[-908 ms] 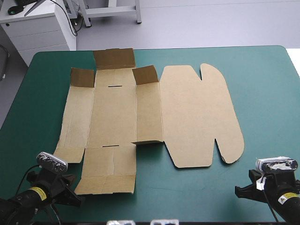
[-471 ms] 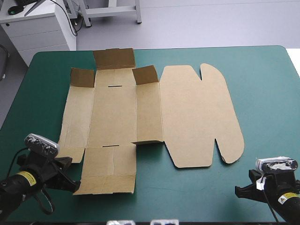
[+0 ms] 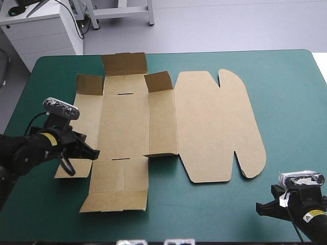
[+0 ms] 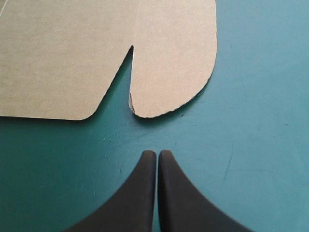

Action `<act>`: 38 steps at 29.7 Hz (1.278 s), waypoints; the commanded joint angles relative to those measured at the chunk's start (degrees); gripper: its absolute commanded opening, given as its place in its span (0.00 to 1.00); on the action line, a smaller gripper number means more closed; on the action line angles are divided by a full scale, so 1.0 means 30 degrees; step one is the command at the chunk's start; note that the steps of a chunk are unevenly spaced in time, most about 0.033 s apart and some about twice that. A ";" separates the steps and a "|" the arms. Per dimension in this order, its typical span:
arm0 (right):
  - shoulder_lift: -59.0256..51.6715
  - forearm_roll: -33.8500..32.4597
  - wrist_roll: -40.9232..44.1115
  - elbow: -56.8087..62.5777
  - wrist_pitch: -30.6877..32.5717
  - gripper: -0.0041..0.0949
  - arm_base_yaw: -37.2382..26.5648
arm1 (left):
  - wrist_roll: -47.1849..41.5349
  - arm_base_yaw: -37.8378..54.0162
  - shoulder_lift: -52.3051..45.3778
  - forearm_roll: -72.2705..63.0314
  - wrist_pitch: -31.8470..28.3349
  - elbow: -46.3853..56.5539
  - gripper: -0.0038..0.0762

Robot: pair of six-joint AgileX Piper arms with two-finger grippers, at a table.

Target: Fold the box

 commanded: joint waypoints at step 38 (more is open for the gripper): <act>0.0134 -0.0812 -0.0254 -0.0595 -0.1199 0.04 0.0006 | 1.1643 2.0489 1.1872 -1.5130 0.4789 -0.3143 0.04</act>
